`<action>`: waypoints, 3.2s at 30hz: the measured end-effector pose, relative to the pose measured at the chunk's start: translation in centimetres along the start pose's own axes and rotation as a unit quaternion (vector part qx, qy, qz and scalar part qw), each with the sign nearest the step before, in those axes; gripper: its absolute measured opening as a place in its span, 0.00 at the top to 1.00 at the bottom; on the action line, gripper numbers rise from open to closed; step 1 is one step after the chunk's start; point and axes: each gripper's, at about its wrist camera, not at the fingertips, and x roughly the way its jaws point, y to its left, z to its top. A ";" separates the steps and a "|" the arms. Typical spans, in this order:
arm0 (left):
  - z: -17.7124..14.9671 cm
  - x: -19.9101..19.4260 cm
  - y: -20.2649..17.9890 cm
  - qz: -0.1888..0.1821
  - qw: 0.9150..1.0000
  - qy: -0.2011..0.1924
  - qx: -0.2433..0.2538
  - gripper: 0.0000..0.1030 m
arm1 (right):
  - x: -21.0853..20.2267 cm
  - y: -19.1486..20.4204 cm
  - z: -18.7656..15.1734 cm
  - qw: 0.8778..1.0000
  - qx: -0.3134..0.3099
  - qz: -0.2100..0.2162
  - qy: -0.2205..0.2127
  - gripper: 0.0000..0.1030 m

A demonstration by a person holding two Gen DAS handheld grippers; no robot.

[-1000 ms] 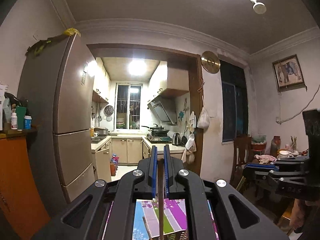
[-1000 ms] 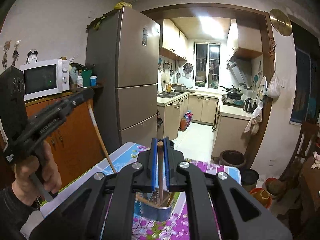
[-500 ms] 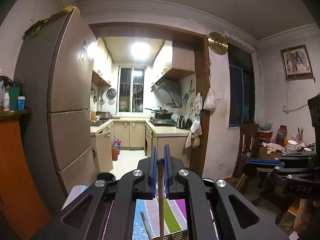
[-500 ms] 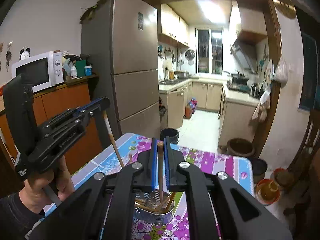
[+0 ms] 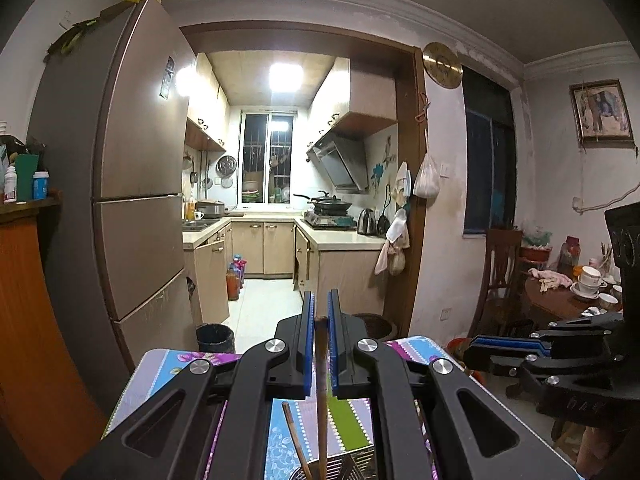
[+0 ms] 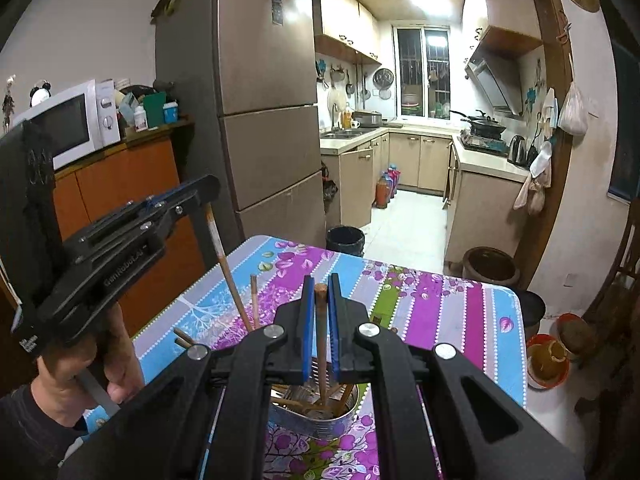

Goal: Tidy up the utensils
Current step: 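Open both tools to release the chopsticks into the holder, then move both open tools back to the last loose chopsticks, then close the right tool on a chopstick while the left tool grasps another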

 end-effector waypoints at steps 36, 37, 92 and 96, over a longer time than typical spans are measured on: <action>-1.1 -4.9 1.2 0.041 0.999 -0.009 -0.005 0.39 | -5.1 -1.0 -2.9 0.997 0.021 -0.019 -0.067 0.25; -1.3 -5.7 1.2 0.041 0.999 -0.013 -0.005 0.37 | -5.5 -0.8 -3.2 0.997 0.020 -0.019 -0.070 0.18; -34.6 -26.5 -8.6 0.009 0.997 0.073 0.038 0.17 | -10.9 5.6 -38.3 0.996 0.036 -0.080 -0.001 0.89; -35.2 -26.6 -9.4 0.003 0.996 0.071 0.049 0.21 | -11.3 6.1 -38.8 0.996 0.031 -0.089 -0.002 0.94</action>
